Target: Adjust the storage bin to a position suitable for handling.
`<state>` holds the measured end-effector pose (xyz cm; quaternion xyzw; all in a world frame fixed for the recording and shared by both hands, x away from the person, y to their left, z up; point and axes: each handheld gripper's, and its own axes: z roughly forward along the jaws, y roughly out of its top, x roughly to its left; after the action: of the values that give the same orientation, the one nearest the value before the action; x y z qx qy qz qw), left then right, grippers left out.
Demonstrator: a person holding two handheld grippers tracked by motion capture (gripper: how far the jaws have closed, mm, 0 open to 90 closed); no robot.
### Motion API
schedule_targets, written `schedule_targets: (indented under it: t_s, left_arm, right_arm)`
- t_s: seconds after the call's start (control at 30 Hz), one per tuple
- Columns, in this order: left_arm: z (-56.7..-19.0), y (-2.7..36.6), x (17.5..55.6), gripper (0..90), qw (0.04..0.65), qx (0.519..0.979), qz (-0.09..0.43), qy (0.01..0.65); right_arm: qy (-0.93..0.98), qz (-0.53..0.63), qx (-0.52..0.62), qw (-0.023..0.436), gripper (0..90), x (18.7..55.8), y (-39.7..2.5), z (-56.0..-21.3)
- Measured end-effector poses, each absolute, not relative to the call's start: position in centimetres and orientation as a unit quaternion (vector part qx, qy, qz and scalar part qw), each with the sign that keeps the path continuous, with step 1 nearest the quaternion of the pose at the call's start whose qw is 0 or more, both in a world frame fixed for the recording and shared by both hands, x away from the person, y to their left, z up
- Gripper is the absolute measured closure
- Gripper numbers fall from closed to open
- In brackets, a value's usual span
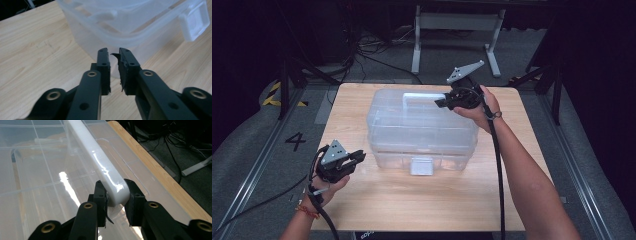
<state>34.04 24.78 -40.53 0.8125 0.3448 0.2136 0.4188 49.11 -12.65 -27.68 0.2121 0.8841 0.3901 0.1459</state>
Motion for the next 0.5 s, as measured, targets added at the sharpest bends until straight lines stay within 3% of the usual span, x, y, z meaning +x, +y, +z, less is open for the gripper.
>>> schedule_targets:
  t_s: [0.1, 0.5]
  left_arm:
    - [-40.0, 24.2, 34.6, 89.7, 0.426, 0.81, 0.214, 0.342]
    - [-39.7, 22.9, 35.7, 90.0, 0.449, 0.788, 0.229, 0.353]
  right_arm:
    - [0.885, 0.388, 0.211, 0.144, 74.1, 49.2, -12.6, -27.6]
    - [0.886, 0.384, 0.216, 0.148, 73.7, 49.2, -12.5, -27.4]
